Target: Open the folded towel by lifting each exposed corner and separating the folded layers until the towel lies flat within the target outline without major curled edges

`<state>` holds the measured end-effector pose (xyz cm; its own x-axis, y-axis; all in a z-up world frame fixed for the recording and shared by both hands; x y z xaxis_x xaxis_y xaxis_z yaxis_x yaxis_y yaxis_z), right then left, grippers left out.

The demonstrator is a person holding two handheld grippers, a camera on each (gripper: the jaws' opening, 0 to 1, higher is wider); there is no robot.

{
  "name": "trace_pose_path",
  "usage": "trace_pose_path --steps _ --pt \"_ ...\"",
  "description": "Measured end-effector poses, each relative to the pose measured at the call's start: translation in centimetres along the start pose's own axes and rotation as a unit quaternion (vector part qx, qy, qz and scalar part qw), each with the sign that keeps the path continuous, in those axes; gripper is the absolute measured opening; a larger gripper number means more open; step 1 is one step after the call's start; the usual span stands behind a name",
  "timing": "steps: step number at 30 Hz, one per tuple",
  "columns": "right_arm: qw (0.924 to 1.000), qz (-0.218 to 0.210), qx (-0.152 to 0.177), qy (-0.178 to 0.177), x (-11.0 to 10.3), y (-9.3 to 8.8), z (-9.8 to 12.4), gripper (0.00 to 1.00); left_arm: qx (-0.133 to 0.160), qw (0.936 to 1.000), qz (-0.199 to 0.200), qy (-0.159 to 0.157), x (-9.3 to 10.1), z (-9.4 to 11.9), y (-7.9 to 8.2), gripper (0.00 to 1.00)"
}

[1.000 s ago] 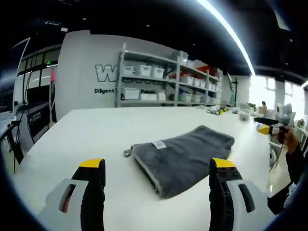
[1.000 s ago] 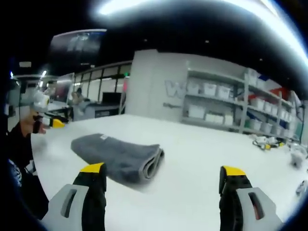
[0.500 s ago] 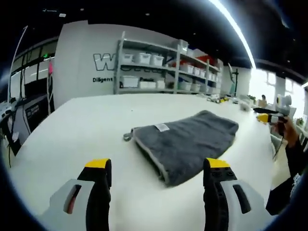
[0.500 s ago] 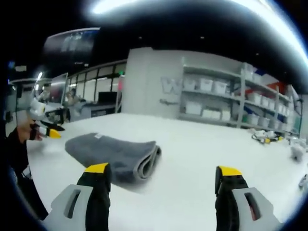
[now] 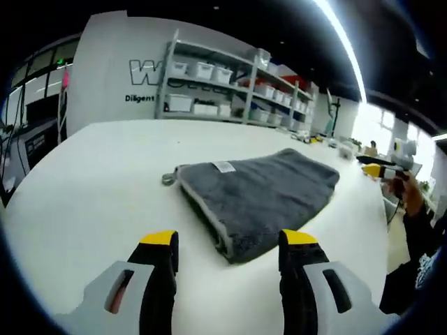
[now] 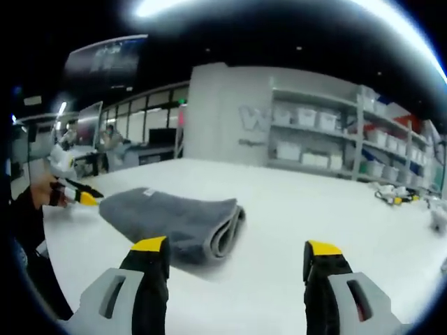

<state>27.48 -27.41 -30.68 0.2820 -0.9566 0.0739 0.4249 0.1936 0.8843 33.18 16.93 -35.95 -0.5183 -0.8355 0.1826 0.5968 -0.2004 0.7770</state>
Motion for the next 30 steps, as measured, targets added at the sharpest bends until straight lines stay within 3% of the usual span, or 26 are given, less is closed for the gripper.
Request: trace_pose_path --steps 3,7,14,20,27,30 --pt "1.0 0.0 -0.009 0.003 -0.6 0.1 -0.5 0.74 -0.006 1.0 -0.001 -0.005 0.2 -0.4 -0.1 0.54" --pt "0.9996 0.006 -0.026 -0.001 -1.0 0.0 -1.7 0.72 -0.006 0.9998 -0.002 -0.019 0.5 -0.5 0.1 0.44" --pt "0.999 0.028 -0.032 0.012 -2.3 0.1 -3.0 0.58 -0.007 0.9997 -0.006 -0.021 0.4 -1.1 0.1 0.43" --pt "0.9983 0.039 -0.038 0.019 -2.7 0.0 -4.1 0.45 -0.004 0.9993 -0.032 -0.018 0.6 -1.5 -0.1 0.3" --pt "0.9975 0.037 -0.045 0.04 -3.2 0.0 -5.3 0.37 -0.002 0.9991 -0.039 -0.015 0.5 -1.7 -0.2 0.25" --pt "0.9976 0.037 -0.042 0.041 -3.2 0.1 -5.7 0.29 0.001 0.9989 -0.043 -0.02 0.5 -1.8 -0.2 0.22"
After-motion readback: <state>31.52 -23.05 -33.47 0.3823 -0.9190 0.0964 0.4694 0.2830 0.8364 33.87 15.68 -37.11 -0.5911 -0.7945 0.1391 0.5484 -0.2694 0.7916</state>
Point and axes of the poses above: the point that each gripper's makers call its tool centre point, and the gripper's own axes: z roughly backward along the fingers, x roughly to its right, y roughly out of its top, the point moved 9 cm from there along z, roughly backward along the fingers, and after that the axes turned 15 degrees about -x, right-handed, at the moved point
